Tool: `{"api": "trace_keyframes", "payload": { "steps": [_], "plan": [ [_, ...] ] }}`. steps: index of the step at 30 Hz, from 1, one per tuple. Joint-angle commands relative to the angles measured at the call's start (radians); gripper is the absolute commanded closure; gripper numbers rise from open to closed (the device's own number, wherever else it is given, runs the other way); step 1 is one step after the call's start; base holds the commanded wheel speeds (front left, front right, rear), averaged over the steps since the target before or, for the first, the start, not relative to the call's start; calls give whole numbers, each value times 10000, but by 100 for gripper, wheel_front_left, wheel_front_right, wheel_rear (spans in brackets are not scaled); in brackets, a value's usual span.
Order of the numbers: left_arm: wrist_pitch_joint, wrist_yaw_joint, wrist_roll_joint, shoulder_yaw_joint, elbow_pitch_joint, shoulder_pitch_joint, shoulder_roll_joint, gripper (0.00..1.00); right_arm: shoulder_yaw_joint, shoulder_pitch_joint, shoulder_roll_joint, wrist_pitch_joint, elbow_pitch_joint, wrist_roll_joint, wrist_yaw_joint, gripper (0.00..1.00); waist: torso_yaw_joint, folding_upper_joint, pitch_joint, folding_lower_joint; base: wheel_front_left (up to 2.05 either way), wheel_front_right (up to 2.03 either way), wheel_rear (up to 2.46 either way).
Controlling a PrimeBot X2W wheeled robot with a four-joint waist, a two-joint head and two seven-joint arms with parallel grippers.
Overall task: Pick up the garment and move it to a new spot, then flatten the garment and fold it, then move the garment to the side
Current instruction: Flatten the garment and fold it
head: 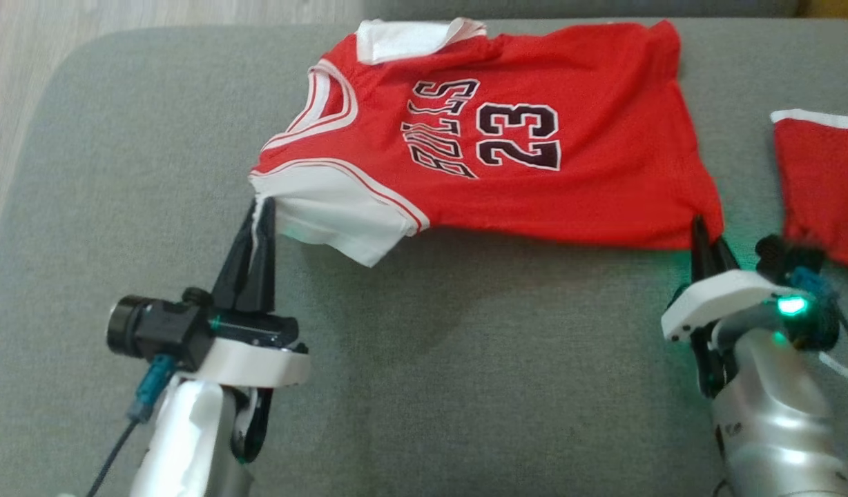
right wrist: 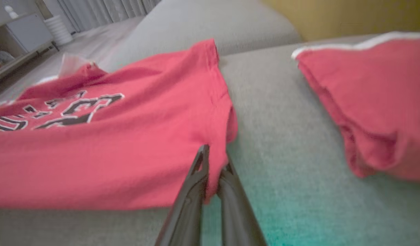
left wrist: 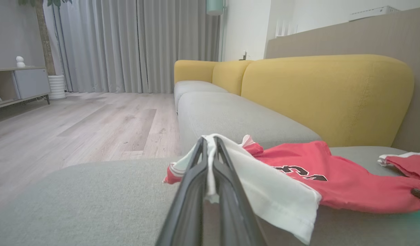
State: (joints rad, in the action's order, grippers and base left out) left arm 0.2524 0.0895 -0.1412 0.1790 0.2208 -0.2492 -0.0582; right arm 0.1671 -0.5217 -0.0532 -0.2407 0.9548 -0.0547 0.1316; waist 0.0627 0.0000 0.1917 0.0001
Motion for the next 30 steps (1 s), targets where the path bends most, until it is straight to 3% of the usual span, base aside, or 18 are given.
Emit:
{"api": "trace_keyframes", "payload": {
  "steps": [1,15,25,30],
  "plan": [
    [93,60,-75,-523,-418,-432,-173,100,-335,-204,30,-190,-654,-89,-9,100,-156,0,-234,-1,0,0,0],
    [-24,226,-1124,-1366,-1267,-2078,-518,100,-1499,130,30,-79,-5703,36,-9,100,-627,0,-1796,-1,0,0,0],
    [-1642,-222,-2262,-2071,-4986,-2349,-560,100,-1913,1132,-156,1814,-10236,-162,-9,100,-674,0,-1857,-1,0,0,0],
    [-2433,-302,-2435,-2277,-5737,-2701,-930,100,-1890,1316,-110,2634,-11721,-101,-9,100,-623,0,-1272,-1,0,0,0]
  ]
}}
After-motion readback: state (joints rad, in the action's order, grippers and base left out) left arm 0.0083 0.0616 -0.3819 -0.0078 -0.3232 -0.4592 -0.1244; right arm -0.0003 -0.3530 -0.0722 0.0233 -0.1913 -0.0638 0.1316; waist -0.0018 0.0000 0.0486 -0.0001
